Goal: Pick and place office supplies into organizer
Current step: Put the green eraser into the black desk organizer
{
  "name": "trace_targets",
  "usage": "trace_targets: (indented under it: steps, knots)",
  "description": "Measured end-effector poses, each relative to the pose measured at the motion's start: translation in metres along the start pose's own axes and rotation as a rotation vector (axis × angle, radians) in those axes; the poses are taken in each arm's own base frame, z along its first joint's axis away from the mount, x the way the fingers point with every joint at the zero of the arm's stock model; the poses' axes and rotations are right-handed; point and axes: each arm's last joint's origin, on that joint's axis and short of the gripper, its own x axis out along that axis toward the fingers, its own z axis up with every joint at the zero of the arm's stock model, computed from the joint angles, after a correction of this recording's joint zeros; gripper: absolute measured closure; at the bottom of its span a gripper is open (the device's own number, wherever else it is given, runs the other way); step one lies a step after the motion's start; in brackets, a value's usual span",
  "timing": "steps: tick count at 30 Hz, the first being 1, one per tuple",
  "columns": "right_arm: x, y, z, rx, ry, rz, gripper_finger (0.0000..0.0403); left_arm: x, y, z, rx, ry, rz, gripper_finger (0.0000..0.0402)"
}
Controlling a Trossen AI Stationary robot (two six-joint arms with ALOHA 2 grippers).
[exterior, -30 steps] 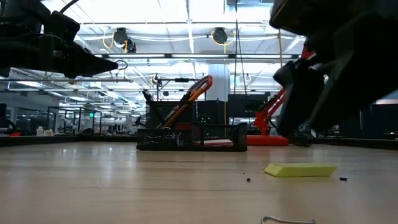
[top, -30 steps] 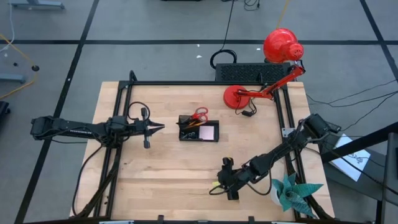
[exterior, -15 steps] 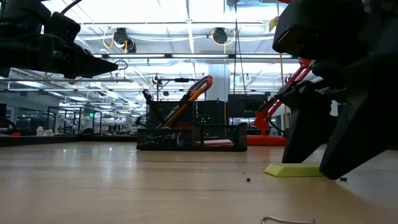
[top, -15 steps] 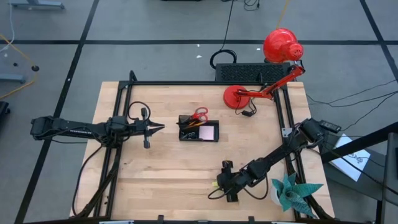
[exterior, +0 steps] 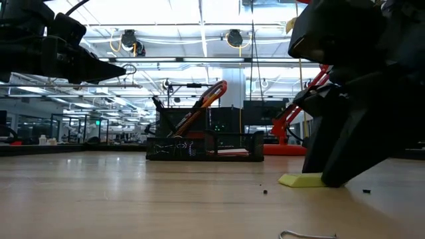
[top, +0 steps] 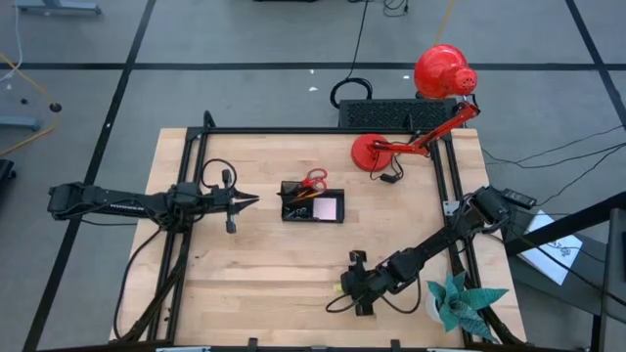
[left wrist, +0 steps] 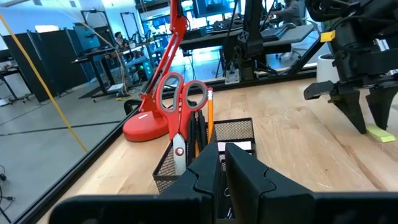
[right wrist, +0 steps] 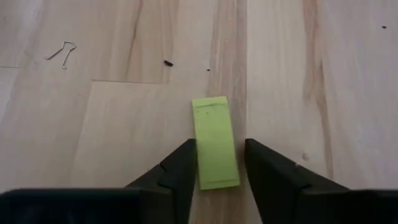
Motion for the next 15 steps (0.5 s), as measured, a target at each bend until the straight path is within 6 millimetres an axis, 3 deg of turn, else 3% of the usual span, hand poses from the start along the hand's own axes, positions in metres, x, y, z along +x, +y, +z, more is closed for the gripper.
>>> trace_targets:
  steps: [8,15]
  knots:
    - [0.0003,-0.0004,-0.0007,-0.016,0.004,-0.003,0.0337,0.0,0.0,0.0001,0.008,-0.001,0.0,0.0364]
    - [-0.0065,-0.002,0.0048,-0.031,-0.037,-0.004,0.0336,0.0,0.0,0.0001,0.007,-0.001,0.0,0.0364]
